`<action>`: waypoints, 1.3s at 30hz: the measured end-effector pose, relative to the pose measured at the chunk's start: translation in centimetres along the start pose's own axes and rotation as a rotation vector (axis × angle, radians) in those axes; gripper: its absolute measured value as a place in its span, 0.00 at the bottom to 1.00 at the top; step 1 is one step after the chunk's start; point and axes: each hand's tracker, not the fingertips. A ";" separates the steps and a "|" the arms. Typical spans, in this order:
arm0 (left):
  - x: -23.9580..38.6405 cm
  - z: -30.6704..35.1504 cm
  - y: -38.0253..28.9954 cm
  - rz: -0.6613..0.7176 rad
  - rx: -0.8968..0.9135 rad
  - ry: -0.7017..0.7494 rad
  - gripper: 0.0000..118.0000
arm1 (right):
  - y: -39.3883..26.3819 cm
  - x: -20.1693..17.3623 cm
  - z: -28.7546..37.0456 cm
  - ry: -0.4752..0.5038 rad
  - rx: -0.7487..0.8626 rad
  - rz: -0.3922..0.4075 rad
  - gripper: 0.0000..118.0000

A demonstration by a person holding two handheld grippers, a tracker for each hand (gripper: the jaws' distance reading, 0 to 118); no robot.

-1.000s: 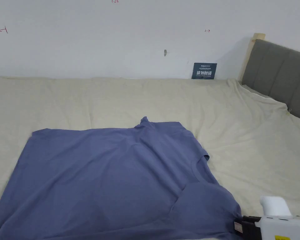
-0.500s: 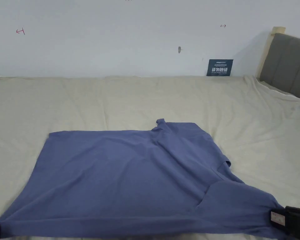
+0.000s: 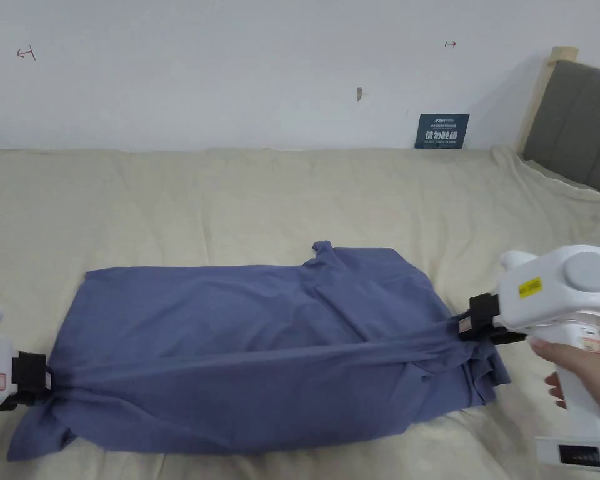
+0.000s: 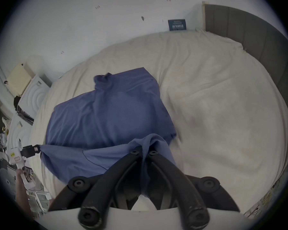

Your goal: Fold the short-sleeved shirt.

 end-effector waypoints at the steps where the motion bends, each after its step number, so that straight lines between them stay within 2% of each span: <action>1: -0.2 -1.0 0.3 0.011 -0.007 -0.002 0.08 | 0.5 -0.2 -1.0 -0.005 -0.007 -0.001 0.02; 3: -0.7 -2.4 0.6 0.027 -0.015 -0.001 0.14 | 1.1 -0.5 -3.1 -0.022 -0.018 -0.017 0.05; 4: -0.8 -2.9 0.7 0.028 -0.014 0.001 0.19 | 1.1 -0.3 -3.7 -0.032 -0.016 -0.033 0.09; 5: -0.8 -2.9 0.4 0.030 -0.008 0.003 0.30 | 1.2 -0.2 -4.3 -0.042 -0.009 -0.049 0.20; 6: -0.9 -2.9 0.3 0.035 0.006 0.011 0.59 | 1.0 0.0 -4.5 -0.047 0.013 -0.065 0.45; 7: -1.1 -2.9 0.1 0.039 0.019 0.015 0.82 | 0.7 0.2 -4.5 -0.048 0.034 -0.072 0.63; 8: -1.4 -2.6 -0.1 0.051 0.032 -0.001 0.96 | 0.6 0.6 -4.6 -0.044 0.069 -0.071 0.73; 10: -1.8 -1.3 -0.6 0.078 0.072 -0.068 1.00 | -0.1 0.9 -3.3 -0.027 0.152 -0.052 0.74; 13: -1.7 0.9 -1.6 0.074 0.083 -0.068 1.00 | -2.1 0.8 0.2 0.033 0.246 -0.038 0.74; 17: -0.5 5.5 -5.0 0.007 0.206 -0.066 1.00 | -6.9 -0.6 6.4 0.132 0.331 -0.033 0.74; 18: -0.2 6.8 -6.3 0.000 0.238 -0.065 0.98 | -8.3 -1.0 7.9 0.158 0.351 -0.021 0.74; 19: 0.1 7.8 -7.5 0.000 0.270 -0.059 0.91 | -9.6 -1.4 9.0 0.181 0.378 -0.009 0.73; 20: 0.3 9.0 -8.8 -0.005 0.283 -0.060 0.79 | -11.0 -2.0 10.1 0.204 0.403 0.009 0.69; 21: 0.4 9.7 -9.8 -0.012 0.303 -0.061 0.56 | -12.4 -2.4 11.2 0.223 0.430 0.023 0.53; 22: 0.5 10.5 -10.9 -0.013 0.309 -0.060 0.24 | -13.6 -2.8 11.9 0.232 0.461 0.033 0.24; 23: 0.8 11.2 -11.9 -0.022 0.313 -0.049 0.00 | -14.7 -3.3 12.5 0.243 0.476 0.042 0.00; 25: 1.4 12.1 -13.5 -0.036 0.361 0.000 0.00 | -16.3 -4.2 13.4 0.183 0.509 0.068 0.00; 26: 1.2 12.6 -14.4 -0.024 0.328 -0.009 0.00 | -17.0 -4.5 13.8 0.176 0.503 0.064 0.00; 28: 1.0 13.3 -15.0 0.002 0.322 -0.030 0.00 | -17.3 -4.8 13.9 0.221 0.473 0.063 0.00; 31: -0.1 12.1 -13.4 0.011 0.294 0.005 0.00 | -17.9 -5.4 14.3 0.221 0.458 0.057 0.00; 34: -1.2 8.5 -10.0 -0.001 0.161 0.015 0.01 | -17.6 -5.5 14.2 0.224 0.445 0.057 0.00; 35: -1.7 7.2 -9.0 0.010 0.137 -0.009 0.12 | -17.6 -5.7 14.3 0.224 0.439 0.061 0.00; 37: -2.2 4.8 -6.7 0.019 0.077 -0.032 0.78 | -17.5 -5.6 14.0 0.234 0.420 0.063 0.00; 38: -2.4 3.0 -5.8 0.041 0.027 -0.013 1.00 | -17.5 -5.7 14.1 0.241 0.412 0.062 0.00; 39: -2.3 2.1 -5.4 0.028 0.068 -0.011 0.98 | -17.6 -5.6 14.0 0.249 0.403 0.061 0.00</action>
